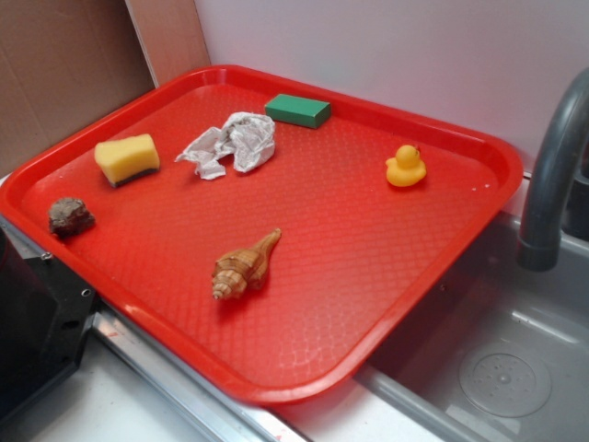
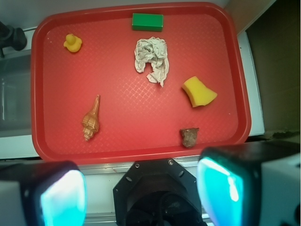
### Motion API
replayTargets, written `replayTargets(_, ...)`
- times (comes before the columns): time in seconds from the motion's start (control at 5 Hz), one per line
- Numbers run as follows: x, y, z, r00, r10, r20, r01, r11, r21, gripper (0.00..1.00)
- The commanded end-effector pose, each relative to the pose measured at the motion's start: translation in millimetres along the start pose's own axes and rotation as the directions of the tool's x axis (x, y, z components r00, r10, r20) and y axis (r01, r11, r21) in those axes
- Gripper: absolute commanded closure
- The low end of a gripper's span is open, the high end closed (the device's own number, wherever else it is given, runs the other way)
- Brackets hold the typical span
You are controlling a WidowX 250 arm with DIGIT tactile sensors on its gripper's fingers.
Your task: Grab the rock.
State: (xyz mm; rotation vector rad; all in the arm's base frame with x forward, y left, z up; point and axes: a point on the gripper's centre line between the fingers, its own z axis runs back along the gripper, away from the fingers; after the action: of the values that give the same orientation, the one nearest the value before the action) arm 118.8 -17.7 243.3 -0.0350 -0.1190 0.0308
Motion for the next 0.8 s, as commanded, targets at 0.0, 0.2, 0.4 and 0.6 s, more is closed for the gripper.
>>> replayTargets(0.0,0,0,0,1.000,0.000,0.000,0.000,1.000,0.000,0.00)
replayTargets(0.2,2,32,-49,0.999,-0.007,-0.043,0.009,0.999,0.032,0.00)
replayTargets(0.4,-8,61,-97,0.999,-0.009,-0.048,0.011,0.999,0.042,0.00)
replayTargets(0.6,-21,90,-131,1.000,-0.019,-0.020,0.020,0.997,0.070,0.00)
